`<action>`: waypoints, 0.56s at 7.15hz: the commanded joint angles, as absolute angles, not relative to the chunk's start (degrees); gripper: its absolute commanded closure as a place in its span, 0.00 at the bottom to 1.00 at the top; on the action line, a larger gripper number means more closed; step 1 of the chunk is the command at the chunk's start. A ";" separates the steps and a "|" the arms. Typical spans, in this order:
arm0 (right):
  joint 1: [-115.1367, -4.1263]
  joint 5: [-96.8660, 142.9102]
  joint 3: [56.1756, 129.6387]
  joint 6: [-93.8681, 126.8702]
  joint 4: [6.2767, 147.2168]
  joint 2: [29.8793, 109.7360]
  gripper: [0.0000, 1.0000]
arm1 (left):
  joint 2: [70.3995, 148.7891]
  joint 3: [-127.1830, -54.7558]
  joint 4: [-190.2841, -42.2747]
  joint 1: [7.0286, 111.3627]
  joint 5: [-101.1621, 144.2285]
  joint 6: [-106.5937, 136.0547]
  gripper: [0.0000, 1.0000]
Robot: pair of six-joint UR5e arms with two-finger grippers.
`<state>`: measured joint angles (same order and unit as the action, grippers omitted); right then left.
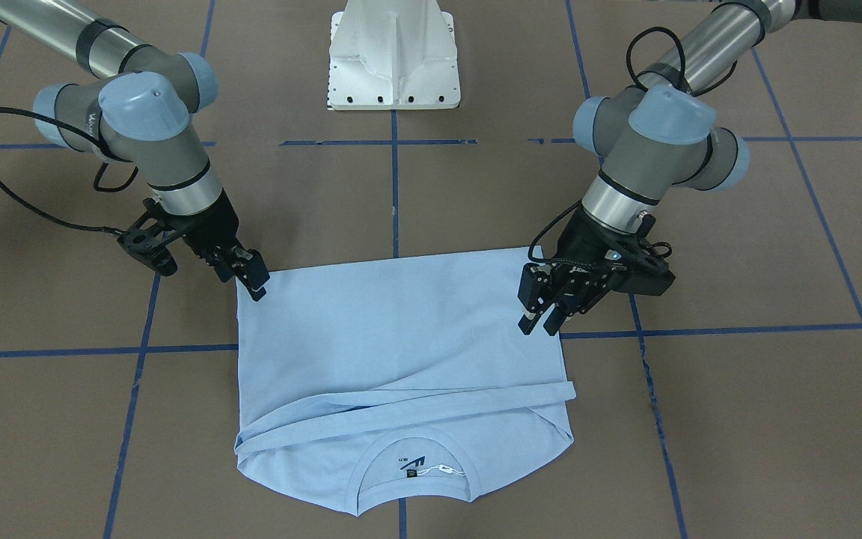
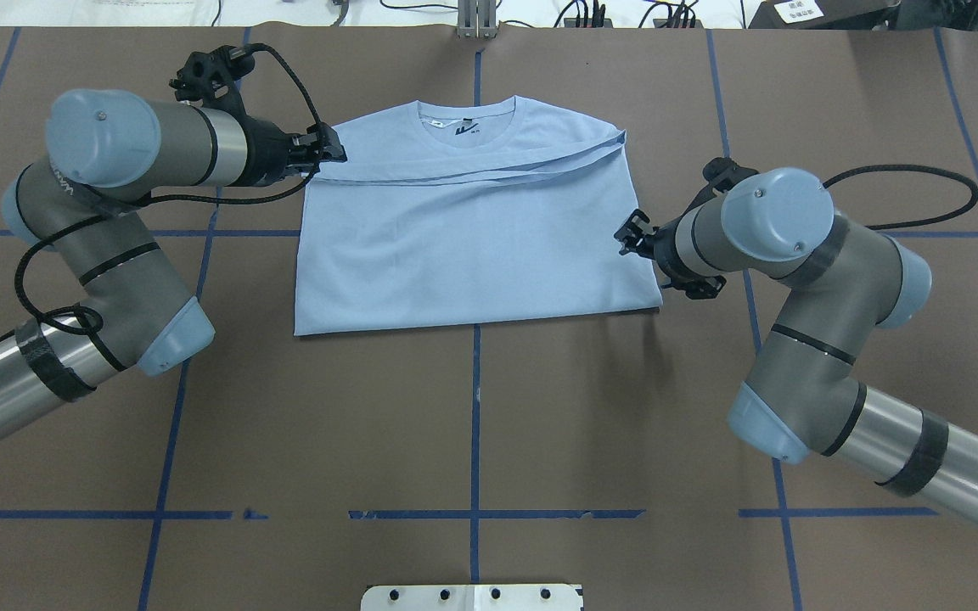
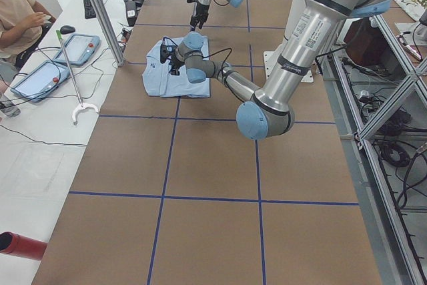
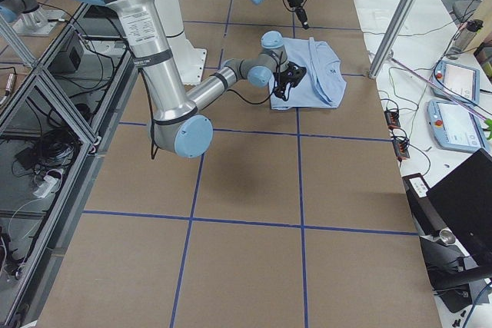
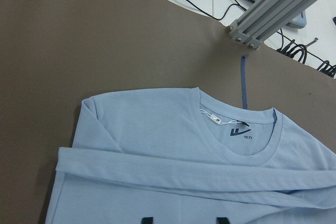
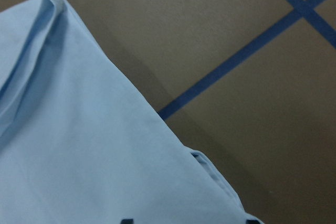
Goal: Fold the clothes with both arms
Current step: 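Release the hem at the collar and move the right gripper to the folded shirt's side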
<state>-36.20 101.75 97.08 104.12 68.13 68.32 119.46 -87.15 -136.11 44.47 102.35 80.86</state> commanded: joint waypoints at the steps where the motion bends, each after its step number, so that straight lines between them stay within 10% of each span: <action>1: -34.10 100.46 95.46 105.03 68.12 68.73 0.23 | 119.18 -87.71 -136.14 44.47 102.22 81.03 0.50; 4: -34.10 100.37 94.83 105.03 68.12 69.08 0.36 | 119.44 -87.71 -136.05 44.38 102.13 81.47 0.50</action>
